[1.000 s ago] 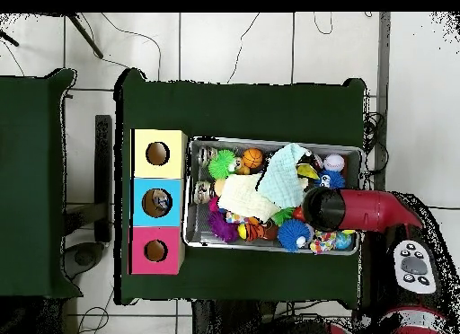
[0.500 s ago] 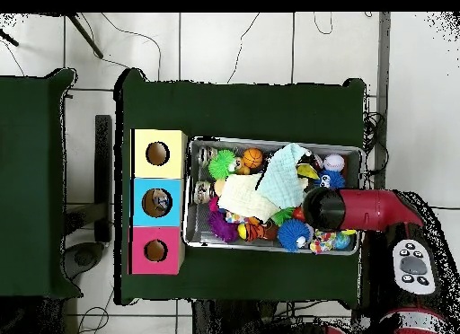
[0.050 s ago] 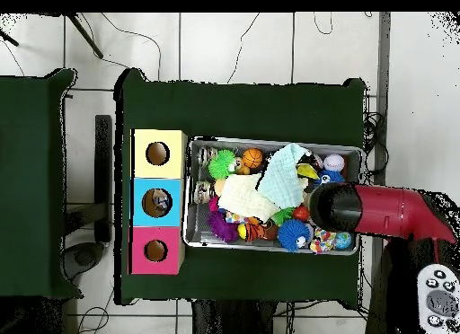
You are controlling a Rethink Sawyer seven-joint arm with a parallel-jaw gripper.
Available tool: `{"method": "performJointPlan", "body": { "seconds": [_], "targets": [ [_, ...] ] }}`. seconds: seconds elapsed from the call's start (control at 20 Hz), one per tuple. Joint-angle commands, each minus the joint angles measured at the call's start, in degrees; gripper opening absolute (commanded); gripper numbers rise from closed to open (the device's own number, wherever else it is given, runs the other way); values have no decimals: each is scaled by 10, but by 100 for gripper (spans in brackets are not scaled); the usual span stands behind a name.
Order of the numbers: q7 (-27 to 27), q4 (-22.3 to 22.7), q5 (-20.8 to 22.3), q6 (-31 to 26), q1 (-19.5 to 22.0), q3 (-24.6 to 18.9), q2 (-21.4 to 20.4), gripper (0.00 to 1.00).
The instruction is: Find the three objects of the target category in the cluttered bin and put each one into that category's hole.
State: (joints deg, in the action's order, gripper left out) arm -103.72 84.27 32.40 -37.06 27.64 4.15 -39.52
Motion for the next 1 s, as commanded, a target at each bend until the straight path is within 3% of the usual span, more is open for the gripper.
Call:
{"method": "performJointPlan", "body": {
  "seconds": [0.05, 0.4, 1.0],
  "targets": [
    [131, 53, -58, -123, -6, -92, -94, 0],
    [16, 59, -78, -90, -53, -90, -67, 0],
    [-77, 53, -126, -51, -113, -68, -18, 0]
  ]
}}
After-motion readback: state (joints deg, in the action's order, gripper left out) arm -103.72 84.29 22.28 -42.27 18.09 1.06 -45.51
